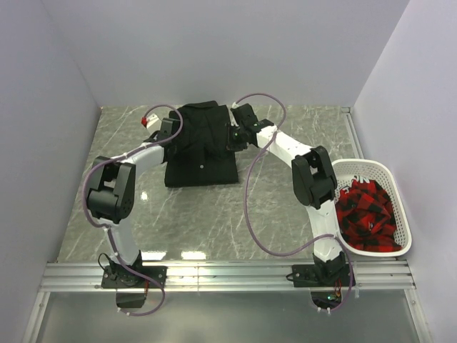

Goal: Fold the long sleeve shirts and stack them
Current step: Fold the shirt

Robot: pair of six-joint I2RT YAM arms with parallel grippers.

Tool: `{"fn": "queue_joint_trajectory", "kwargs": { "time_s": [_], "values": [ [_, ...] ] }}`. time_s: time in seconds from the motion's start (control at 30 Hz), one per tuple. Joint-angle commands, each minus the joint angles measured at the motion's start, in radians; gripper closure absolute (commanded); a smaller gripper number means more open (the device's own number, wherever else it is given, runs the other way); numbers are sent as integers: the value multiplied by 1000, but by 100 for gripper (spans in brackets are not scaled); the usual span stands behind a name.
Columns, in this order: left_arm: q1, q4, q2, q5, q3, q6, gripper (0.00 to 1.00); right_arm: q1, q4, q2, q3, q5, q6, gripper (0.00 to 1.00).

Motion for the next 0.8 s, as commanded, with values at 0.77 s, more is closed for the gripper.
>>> {"fn": "queue_joint_trajectory", "kwargs": {
  "time_s": [0.77],
  "values": [
    [11,104,81,-68,69,-10,98,10,385,-194,-286,-267,17,49]
  ]
}}
